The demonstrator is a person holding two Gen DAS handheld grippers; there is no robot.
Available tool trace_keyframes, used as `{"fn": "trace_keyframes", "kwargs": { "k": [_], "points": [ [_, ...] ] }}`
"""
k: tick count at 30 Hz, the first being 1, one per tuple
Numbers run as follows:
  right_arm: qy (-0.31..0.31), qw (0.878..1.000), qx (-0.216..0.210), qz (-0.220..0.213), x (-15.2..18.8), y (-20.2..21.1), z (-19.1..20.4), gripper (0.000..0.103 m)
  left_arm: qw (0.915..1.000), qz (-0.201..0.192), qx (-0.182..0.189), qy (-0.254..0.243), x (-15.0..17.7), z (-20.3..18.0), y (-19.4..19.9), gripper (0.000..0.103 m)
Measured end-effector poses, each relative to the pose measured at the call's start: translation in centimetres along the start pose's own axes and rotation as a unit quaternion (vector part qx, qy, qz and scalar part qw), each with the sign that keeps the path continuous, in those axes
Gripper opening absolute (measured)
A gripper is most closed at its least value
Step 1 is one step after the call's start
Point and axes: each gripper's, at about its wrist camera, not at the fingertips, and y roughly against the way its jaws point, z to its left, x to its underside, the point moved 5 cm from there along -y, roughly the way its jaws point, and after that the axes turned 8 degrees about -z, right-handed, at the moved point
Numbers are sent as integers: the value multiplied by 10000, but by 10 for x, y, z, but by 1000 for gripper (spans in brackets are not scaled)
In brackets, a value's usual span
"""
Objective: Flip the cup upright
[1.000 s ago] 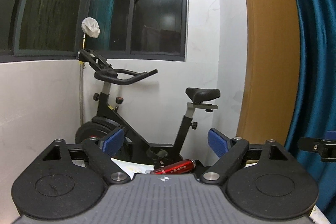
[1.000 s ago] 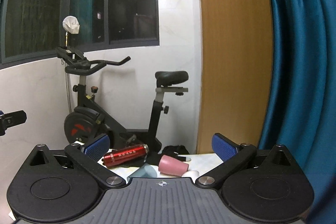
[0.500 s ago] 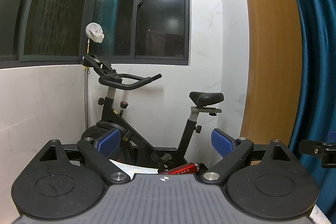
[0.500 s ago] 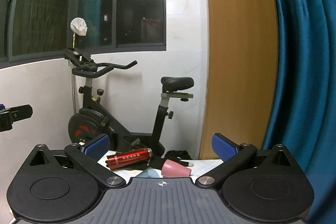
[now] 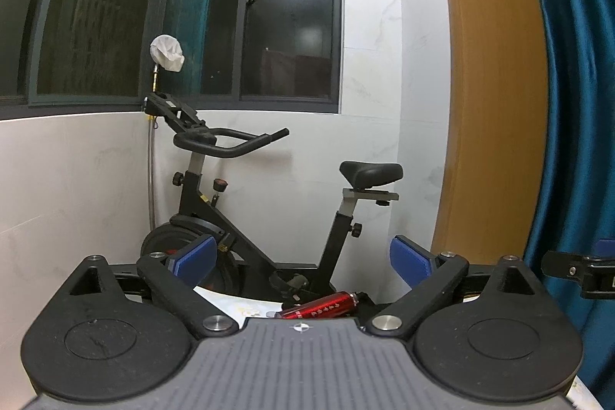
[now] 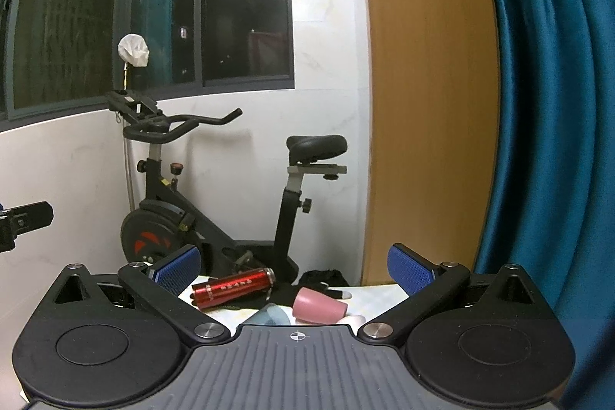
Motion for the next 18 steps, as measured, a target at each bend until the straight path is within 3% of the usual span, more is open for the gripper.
{"fn": "trace_keyframes", "kwargs": {
  "k": [18],
  "points": [
    [-163, 9998, 98, 94, 0, -5, -9, 103, 9997, 177, 164, 9, 5, -4, 1, 99]
  ]
}}
